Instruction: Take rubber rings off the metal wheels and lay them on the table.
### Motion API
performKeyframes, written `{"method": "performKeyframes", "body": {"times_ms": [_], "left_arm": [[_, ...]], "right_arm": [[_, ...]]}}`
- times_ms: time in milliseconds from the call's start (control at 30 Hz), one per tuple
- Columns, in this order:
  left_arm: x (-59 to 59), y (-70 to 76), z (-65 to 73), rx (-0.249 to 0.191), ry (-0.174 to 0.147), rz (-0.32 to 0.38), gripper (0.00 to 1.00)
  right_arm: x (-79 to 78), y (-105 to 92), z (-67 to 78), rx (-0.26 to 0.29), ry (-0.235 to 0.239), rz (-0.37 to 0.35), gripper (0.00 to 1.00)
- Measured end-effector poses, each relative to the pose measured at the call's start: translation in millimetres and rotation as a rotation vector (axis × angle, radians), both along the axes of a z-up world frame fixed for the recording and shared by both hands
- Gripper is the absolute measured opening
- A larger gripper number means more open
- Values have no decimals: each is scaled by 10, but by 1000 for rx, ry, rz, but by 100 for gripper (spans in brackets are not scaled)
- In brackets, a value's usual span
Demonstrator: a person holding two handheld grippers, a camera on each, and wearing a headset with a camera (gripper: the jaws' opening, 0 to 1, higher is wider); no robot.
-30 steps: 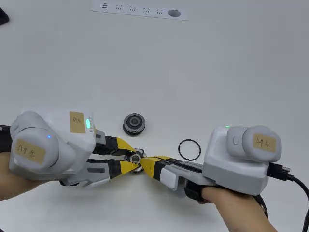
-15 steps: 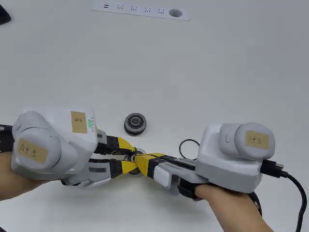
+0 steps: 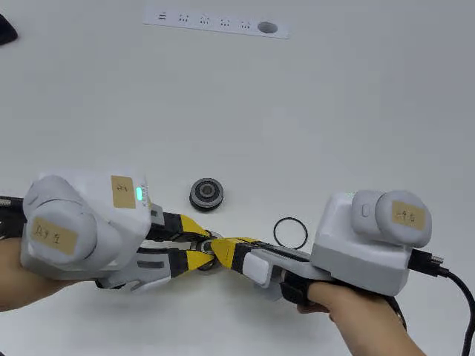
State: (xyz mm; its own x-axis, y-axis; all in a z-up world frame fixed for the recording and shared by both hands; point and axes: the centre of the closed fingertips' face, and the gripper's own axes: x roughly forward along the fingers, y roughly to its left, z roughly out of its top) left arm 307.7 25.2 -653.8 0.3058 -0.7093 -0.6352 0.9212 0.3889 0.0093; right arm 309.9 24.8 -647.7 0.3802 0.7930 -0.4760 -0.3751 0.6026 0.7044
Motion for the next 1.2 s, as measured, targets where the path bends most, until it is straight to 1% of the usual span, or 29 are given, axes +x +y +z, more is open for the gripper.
{"method": "performKeyframes", "body": {"times_ms": [67,133,167,233,267,367,433,567,633,733,833,900,1000,1100,1200], "left_arm": [[0,4,-2,6,-2,-3,13],[4,11,-3,-7,10,11,13],[6,13,-4,-9,16,17,13],[0,7,-3,-7,18,18,13],[-3,7,-2,-3,24,21,13],[-11,15,-3,18,14,6,13],[-16,24,4,30,16,4,14],[-12,49,61,23,12,8,14],[-19,72,97,24,6,11,15],[-29,130,152,25,-3,21,16],[-10,207,239,-2,-9,59,16],[17,267,279,-7,-15,88,16],[74,360,321,-9,-27,125,16],[117,420,350,-15,-35,146,17],[154,449,380,-19,-42,162,17]], "right_arm": [[-11,-9,-7,7,16,-8,2],[-18,-13,-12,12,24,-15,2],[-31,-11,-16,13,35,-18,2],[-38,-4,-10,17,36,-18,2],[-38,-1,-10,17,38,-21,2],[-43,-1,-7,21,46,-27,2],[-41,2,2,27,49,-31,2],[-38,6,20,40,59,-41,2],[-37,9,40,48,59,-44,2],[-34,13,89,70,63,-52,2],[-40,18,120,78,62,-48,2],[-41,20,141,96,69,-52,2],[6,-3,208,139,83,-86,2],[67,-32,270,170,88,-111,2],[146,-115,310,186,84,-148,2]]}}
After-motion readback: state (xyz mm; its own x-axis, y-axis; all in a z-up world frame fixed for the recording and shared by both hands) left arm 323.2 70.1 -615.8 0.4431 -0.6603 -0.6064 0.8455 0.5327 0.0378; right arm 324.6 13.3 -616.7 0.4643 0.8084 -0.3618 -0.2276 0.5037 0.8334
